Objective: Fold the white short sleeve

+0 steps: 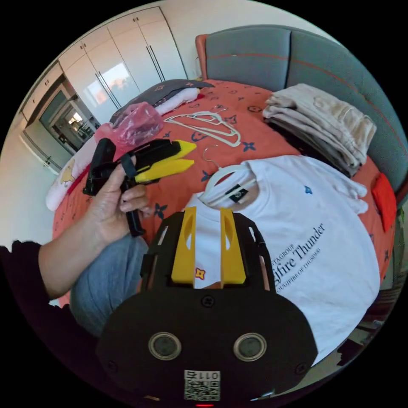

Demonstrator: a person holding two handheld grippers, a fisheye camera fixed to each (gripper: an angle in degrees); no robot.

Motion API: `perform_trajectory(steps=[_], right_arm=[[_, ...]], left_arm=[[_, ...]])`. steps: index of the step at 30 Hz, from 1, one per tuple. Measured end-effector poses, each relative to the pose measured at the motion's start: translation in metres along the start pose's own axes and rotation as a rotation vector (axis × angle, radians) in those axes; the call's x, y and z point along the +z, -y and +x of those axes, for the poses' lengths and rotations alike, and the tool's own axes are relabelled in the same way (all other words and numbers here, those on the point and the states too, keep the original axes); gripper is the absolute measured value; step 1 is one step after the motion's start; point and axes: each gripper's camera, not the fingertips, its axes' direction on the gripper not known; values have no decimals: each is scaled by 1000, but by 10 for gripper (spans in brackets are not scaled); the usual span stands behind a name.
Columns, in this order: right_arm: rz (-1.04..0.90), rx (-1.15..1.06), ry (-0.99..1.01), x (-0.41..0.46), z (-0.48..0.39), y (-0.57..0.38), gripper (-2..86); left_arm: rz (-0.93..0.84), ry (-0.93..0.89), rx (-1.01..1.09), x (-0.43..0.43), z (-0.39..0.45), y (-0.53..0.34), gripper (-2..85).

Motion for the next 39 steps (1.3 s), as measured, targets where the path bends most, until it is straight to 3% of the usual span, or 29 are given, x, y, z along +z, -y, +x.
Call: perform_trajectory(steps=[3,6,9,12,17,20,23,25,29,35,39], right_arm=[[-44,40,80,10,5,47,69],[-130,4,48,29,-6,93,68],[-273,-20,-104,66,-20,126,80],[-365,9,-58,91,-31,144,96],[-338,28,-198,102,-45,158,77],[-279,162,-36,86,-22,160,54],[-87,377,242,49,17,151,35],[59,457,365,17,39,140,27],[170,482,433,-23,54,131,23],[191,440,381,-72,61,136,23],[202,474,429,-86,74,136,24]], left_arm=[[53,-43,-89,-9,-17,-2,96],[170,-44,-140,-26,-29,-8,94],[230,-42,-158,-31,-34,-14,91],[229,-39,-168,-28,-38,-20,87],[227,-47,-179,-20,-43,-34,83],[223,-45,-162,-16,-43,-46,77],[219,-44,-90,-11,-34,-59,72],[176,-93,30,-1,-20,-69,74],[2,-141,275,24,16,-90,108],[-135,23,726,60,91,-168,193],[-527,305,818,106,126,-214,169]])
